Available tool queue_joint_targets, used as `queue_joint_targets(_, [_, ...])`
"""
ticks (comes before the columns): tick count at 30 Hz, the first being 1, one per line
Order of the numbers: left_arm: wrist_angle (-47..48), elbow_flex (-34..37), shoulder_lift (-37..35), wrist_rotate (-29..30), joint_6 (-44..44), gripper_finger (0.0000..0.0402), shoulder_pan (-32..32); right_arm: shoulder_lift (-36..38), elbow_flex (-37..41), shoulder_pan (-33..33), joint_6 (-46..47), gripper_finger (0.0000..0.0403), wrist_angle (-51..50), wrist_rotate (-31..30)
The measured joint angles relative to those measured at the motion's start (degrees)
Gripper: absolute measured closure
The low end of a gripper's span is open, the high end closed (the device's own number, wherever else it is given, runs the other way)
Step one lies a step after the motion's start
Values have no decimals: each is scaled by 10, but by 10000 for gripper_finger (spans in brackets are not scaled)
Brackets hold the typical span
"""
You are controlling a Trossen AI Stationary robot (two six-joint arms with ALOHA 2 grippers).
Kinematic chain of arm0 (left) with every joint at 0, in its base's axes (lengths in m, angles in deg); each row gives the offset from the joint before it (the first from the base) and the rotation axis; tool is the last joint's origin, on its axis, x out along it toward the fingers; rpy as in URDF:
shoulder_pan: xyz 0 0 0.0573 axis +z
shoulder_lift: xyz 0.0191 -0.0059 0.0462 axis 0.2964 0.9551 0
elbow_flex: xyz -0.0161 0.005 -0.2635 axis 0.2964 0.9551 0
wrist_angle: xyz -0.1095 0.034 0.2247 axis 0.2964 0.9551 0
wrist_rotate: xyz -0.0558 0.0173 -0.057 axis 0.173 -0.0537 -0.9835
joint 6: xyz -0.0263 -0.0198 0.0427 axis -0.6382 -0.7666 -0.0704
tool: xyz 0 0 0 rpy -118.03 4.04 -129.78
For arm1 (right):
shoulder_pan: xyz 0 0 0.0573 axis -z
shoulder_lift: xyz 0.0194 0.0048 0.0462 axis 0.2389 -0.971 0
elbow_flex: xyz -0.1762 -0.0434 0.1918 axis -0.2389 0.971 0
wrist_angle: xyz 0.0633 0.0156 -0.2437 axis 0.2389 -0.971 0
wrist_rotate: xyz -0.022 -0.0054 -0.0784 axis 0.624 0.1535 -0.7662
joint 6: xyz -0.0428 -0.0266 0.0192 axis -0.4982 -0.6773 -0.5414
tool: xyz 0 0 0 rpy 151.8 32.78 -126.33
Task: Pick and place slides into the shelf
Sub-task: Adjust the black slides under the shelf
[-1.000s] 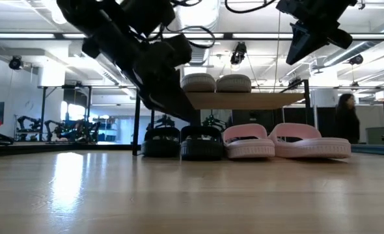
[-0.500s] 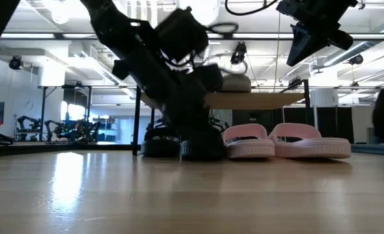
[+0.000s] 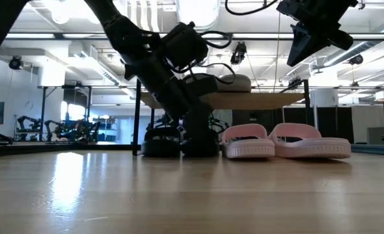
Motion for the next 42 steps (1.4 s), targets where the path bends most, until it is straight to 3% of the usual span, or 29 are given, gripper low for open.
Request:
queue_joint_targets(6, [2,-2,-9,1,1,332,3,0,0,0,2,394,0,-2])
queue_joint_targets(11, [7,4,-64,-1,3,332,-31,0,0,0,3,394,0,-2])
queue_joint_targets(21, [225,45,-151,18,-49,332,-74,0,0,0,3,394,4,-5])
queue_joint_targets(25, [221,84,-161,75,-78,332,-79,0,0,0,0,394,11,-5])
queue_joint_targets(33, [132,151,-142,130,-77,332,-74,-2,0,0,1,394,14,-5])
queue_joint_targets(42, [78,158,-106,190,-32,332,-36,-8,0,0,3,394,18,-5])
